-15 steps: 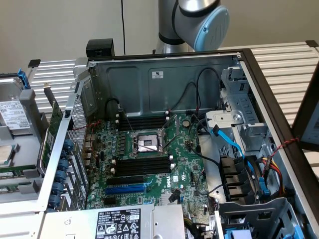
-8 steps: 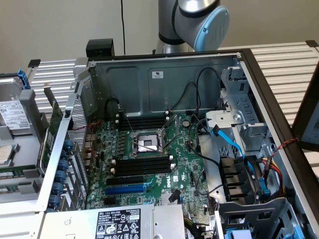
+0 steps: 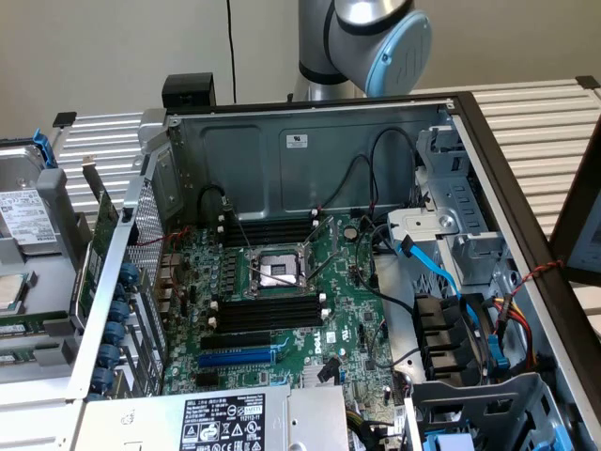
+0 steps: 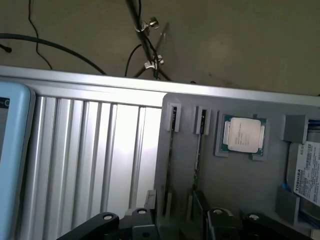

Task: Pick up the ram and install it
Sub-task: 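Pick up the ram and move it above insertion slot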

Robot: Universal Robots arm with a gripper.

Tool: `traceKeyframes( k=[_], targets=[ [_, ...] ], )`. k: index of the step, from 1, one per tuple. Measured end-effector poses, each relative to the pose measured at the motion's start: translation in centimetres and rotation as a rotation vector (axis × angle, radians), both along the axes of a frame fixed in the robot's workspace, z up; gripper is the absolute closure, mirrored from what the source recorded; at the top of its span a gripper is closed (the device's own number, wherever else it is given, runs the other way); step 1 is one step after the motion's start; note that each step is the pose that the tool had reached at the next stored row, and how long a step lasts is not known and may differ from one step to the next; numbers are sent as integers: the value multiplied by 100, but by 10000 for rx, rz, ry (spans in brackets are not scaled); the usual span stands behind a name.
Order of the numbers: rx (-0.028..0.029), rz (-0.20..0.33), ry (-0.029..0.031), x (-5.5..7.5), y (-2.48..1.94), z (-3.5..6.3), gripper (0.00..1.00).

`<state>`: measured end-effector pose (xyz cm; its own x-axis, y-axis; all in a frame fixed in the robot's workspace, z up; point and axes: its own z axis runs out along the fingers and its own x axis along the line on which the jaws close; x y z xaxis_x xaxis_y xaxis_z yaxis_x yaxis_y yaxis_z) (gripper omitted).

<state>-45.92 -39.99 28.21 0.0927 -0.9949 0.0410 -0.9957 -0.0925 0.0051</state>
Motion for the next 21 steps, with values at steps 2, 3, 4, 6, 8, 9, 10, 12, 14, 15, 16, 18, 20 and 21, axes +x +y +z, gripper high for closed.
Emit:
traceKeyframes(
  k=[2, 3, 4, 6, 8, 9, 10, 12, 14, 15, 16, 18, 20, 21],
  targets=[
    [0, 12, -1, 0, 1, -36, 58],
    [0, 18, -1, 0, 0, -54, 58],
    [0, 24, -1, 0, 0, -73, 58],
    [0, 37, -1, 0, 0, -108, 58],
    [0, 56, 0, 2, 0, -144, 58],
    [0, 69, -2, 5, 0, -163, 58],
    [0, 82, -1, 9, -1, -182, 58],
    [0, 100, -1, 20, -1, -218, 58],
    [-1, 103, 0, 27, -12, -254, 58],
    [-1, 103, 1, 27, -26, -271, 58],
    [0, 102, 0, 27, -48, -290, 58],
    [1, 103, -1, 30, -92, -327, 58],
    [2, 103, -3, 48, -109, -363, 58],
    [1, 103, 0, 68, -114, -381, 58]
  ],
)
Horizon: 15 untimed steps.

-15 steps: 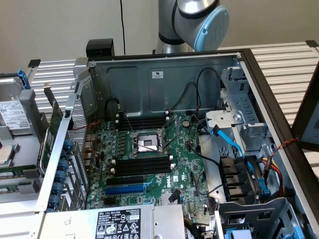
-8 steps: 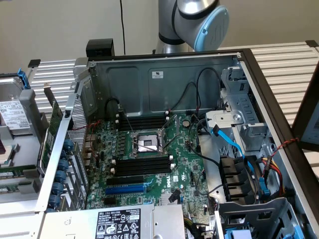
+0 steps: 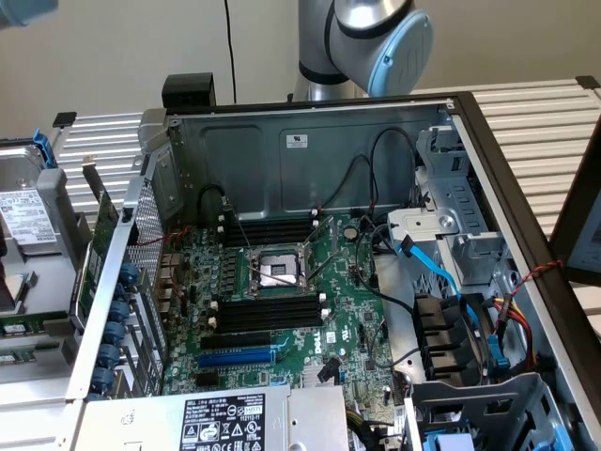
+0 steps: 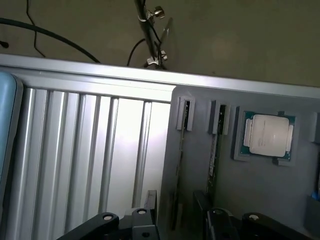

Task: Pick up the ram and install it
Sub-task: 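Pick up the ram and move it above insertion slot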

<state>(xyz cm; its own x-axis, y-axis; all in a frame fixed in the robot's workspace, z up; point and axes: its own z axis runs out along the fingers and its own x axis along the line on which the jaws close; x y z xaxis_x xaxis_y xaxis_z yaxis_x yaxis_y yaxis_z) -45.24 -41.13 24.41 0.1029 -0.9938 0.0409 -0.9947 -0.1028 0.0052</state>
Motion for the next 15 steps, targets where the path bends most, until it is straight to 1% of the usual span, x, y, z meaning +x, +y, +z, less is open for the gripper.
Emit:
traceKeyframes(
  k=[3, 9, 15],
  targets=[
    [3, -1, -4, 68, -2, -56, 58],
    [2, -4, 2, 72, 0, -164, 58],
    [24, -36, 18, 68, 1, -261, 58]
  ],
)
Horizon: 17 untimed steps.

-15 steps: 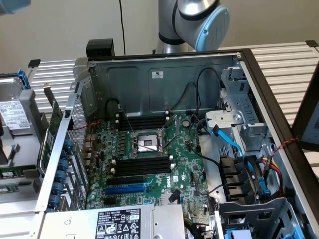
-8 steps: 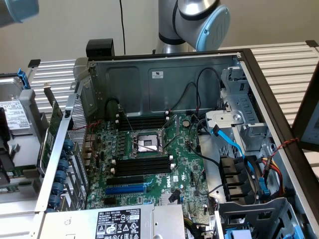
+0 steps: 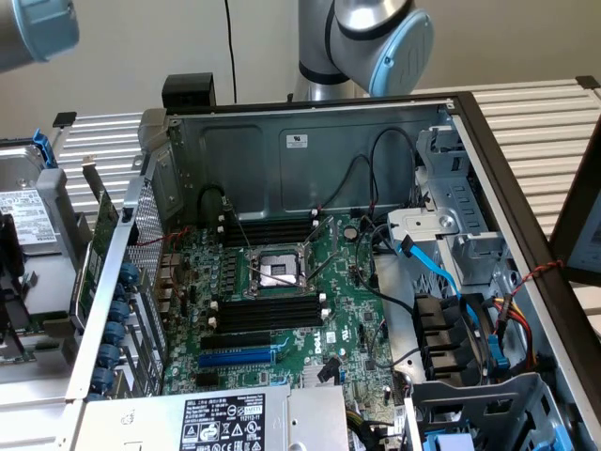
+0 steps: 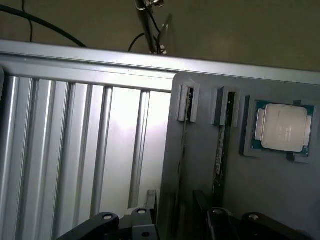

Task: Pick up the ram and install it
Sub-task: 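Pick up the ram and move it above insertion slot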

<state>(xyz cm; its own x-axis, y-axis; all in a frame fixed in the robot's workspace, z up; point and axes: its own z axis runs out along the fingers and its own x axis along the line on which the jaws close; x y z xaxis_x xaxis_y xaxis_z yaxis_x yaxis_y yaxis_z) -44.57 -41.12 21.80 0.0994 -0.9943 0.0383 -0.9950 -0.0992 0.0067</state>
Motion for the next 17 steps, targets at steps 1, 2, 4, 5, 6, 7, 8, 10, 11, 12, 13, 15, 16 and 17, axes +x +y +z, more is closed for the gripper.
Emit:
traceKeyframes(
  k=[1, 2, 4, 5, 6, 7, 8, 10, 11, 12, 13, 15, 16, 17],
  targets=[
    [10, -10, 3, -3, 0, -13, 58],
    [25, -24, 6, -6, 0, -23, 58],
    [76, -63, 9, -12, 1, -41, 58],
    [101, -87, 11, -17, 2, -50, 58],
    [132, -105, 11, -21, 2, -58, 58],
    [163, -123, 12, -26, 2, -66, 58],
    [186, -141, 14, -32, 1, -73, 58],
    [218, -180, 17, -41, 1, -89, 58],
    [233, -200, 19, -46, 1, -98, 58],
    [250, -220, 21, -52, 1, -106, 58],
    [272, -239, 22, -56, 1, -115, 58],
    [326, -277, 23, -64, 2, -135, 58],
    [352, -295, 23, -67, 2, -145, 58],
    [377, -311, 25, -70, 2, -155, 58]
  ],
)
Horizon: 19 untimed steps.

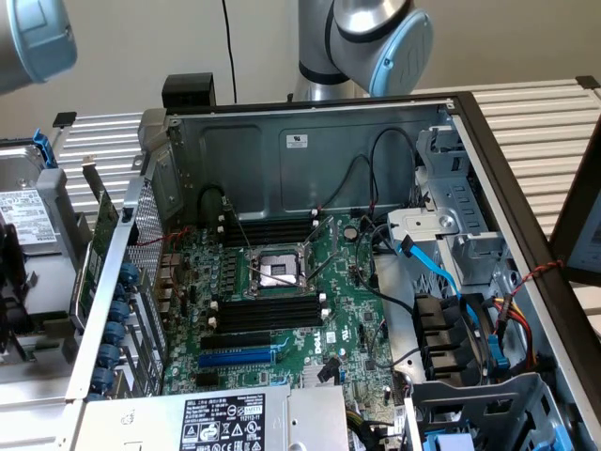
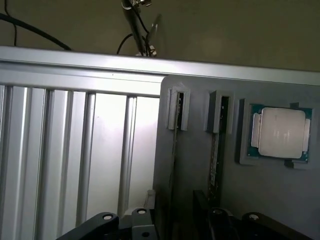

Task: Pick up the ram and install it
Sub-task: 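Pick up the ram and move it above insertion slot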

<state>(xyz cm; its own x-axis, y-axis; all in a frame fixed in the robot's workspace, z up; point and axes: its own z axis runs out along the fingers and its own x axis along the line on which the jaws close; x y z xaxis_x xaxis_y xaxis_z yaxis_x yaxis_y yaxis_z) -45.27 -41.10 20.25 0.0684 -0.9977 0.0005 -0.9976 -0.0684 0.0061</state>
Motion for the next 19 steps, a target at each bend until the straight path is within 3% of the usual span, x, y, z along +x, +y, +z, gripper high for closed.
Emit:
traceKeyframes(
  k=[5, 7, 12, 15, 19],
  targets=[
    [142, -70, 56, -6, -1, -34, 60],
    [206, -98, 111, -10, -1, -35, 73],
    [408, -188, 220, -17, -7, -13, 87],
    [510, -246, 327, -19, -15, 15, 87],
    [564, -304, 467, -22, -27, 81, 87]
  ],
)
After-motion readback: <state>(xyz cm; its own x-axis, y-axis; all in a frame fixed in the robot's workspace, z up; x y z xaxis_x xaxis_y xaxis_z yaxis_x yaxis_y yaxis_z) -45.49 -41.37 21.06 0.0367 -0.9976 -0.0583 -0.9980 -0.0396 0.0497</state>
